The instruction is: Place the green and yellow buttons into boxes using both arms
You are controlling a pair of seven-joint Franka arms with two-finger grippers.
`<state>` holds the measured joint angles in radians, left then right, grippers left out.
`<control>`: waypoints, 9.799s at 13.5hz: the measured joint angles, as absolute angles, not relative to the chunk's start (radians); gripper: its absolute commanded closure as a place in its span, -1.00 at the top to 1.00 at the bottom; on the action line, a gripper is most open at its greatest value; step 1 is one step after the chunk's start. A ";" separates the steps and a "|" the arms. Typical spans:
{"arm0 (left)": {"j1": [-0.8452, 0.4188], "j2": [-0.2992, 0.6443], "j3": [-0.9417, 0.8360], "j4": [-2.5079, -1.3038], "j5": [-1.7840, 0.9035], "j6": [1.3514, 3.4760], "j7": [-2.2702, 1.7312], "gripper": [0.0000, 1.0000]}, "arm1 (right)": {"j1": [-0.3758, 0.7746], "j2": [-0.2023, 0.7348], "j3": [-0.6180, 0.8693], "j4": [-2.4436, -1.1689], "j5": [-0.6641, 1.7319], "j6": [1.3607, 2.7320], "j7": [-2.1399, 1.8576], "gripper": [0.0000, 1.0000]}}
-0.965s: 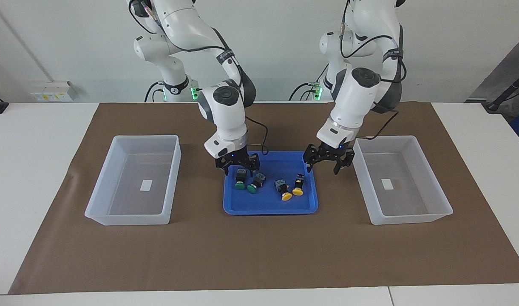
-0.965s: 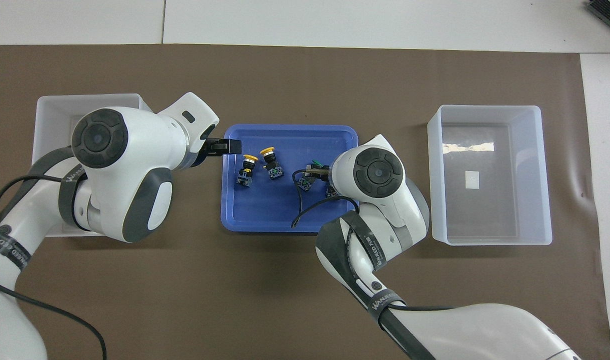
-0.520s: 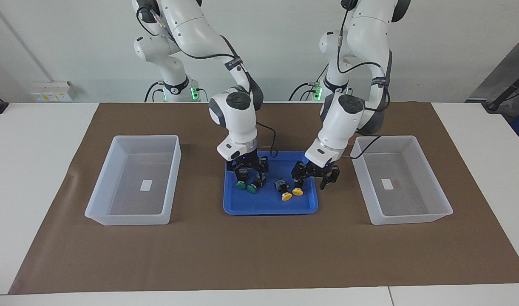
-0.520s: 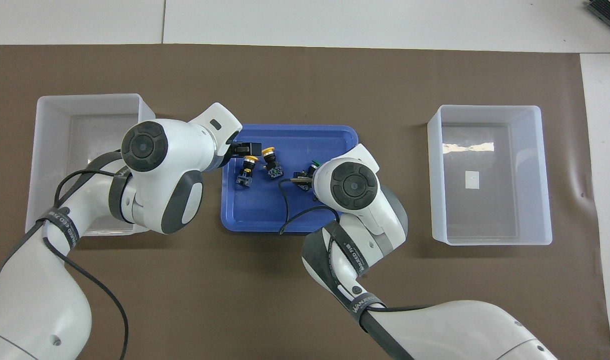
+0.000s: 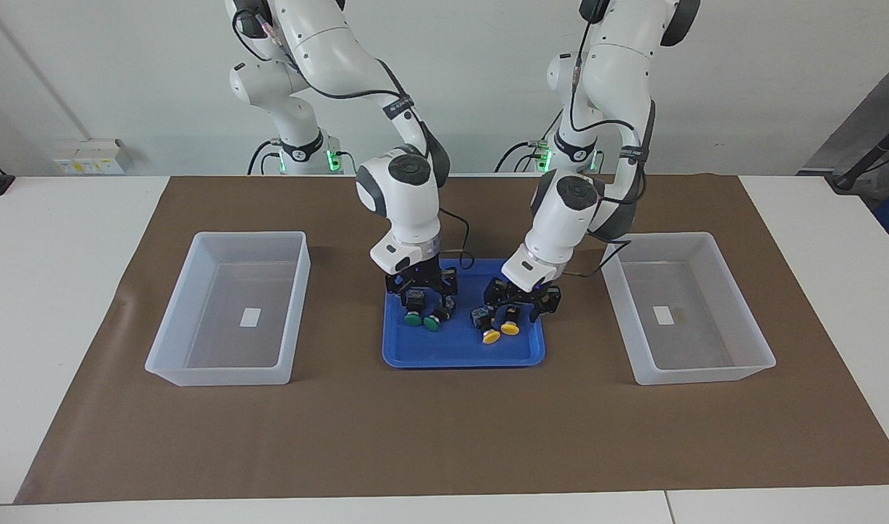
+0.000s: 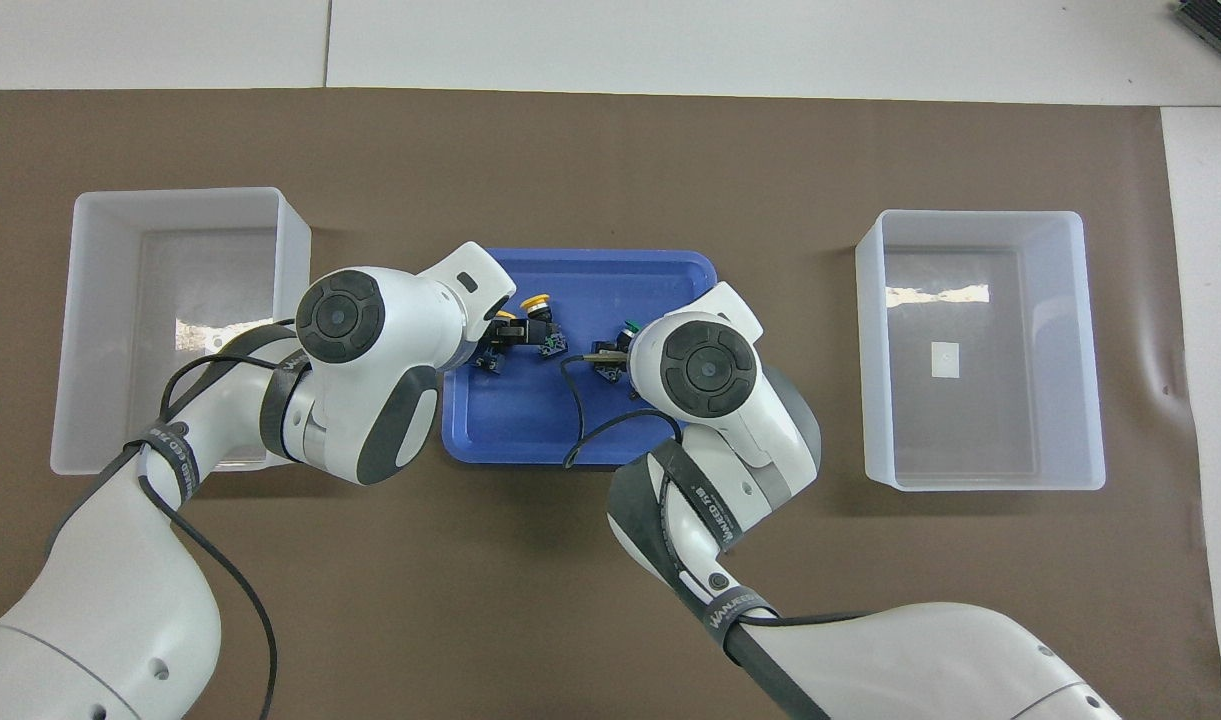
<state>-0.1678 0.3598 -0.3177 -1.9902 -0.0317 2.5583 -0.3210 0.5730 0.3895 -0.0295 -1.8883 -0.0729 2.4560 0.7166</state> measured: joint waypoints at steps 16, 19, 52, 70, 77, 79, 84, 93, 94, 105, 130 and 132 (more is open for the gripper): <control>-0.132 0.346 -0.301 -1.791 -0.032 2.320 -0.321 -1.00 | 0.569 0.391 -0.036 -1.974 -0.074 2.531 0.717 0.10; -0.056 0.341 -0.299 -1.671 -0.032 2.174 -0.308 -1.00 | 0.569 0.390 -0.037 -1.974 -0.074 2.531 0.717 -1.00; 0.052 0.397 -0.306 -1.482 0.061 1.984 -0.195 0.59 | 0.001 0.289 -0.031 -1.953 -0.074 2.437 -0.439 1.00; -0.258 0.442 -0.308 -1.894 0.066 2.557 -1.069 0.50 | 0.064 0.221 0.260 -1.846 -0.033 2.182 0.599 1.00; -0.275 0.440 -0.307 -1.924 0.066 2.644 -1.112 -0.96 | 0.113 0.222 0.261 -1.852 -0.024 2.182 0.666 1.00; -0.273 0.440 -0.301 -1.917 0.076 2.646 -1.112 -1.00 | 0.111 0.222 0.261 -1.852 -0.024 2.182 0.666 1.00; -0.234 0.459 -0.285 -1.766 0.096 2.499 -1.102 -1.00 | 0.134 0.232 0.261 -1.853 -0.023 2.220 0.719 1.00; 0.065 0.469 -0.300 -1.505 0.075 2.069 -0.553 -1.00 | 0.291 0.382 0.262 -1.802 -0.127 2.367 0.949 1.00; 0.110 0.465 -0.301 -1.499 0.063 2.041 -0.456 -1.00 | 0.310 0.419 0.262 -1.784 -0.167 2.384 0.978 1.00; 0.292 0.413 -0.299 -1.582 0.082 2.033 -0.017 -1.00 | 0.348 0.548 0.258 -1.725 -0.272 2.450 1.034 -1.00; 0.367 0.325 -0.307 -1.930 0.089 2.391 -0.037 1.00 | -0.259 0.114 0.250 -2.198 -0.133 2.337 0.032 0.48; 0.338 0.332 -0.309 -1.786 0.089 2.238 -0.037 1.00 | -0.265 0.114 0.250 -2.208 -0.133 2.341 0.032 1.00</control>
<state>0.3383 0.3316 -0.3094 -1.7859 0.0892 2.2385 -0.0365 -0.2655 0.1141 0.2497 -2.2082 -0.1327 2.3405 0.0324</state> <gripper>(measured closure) 0.000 0.551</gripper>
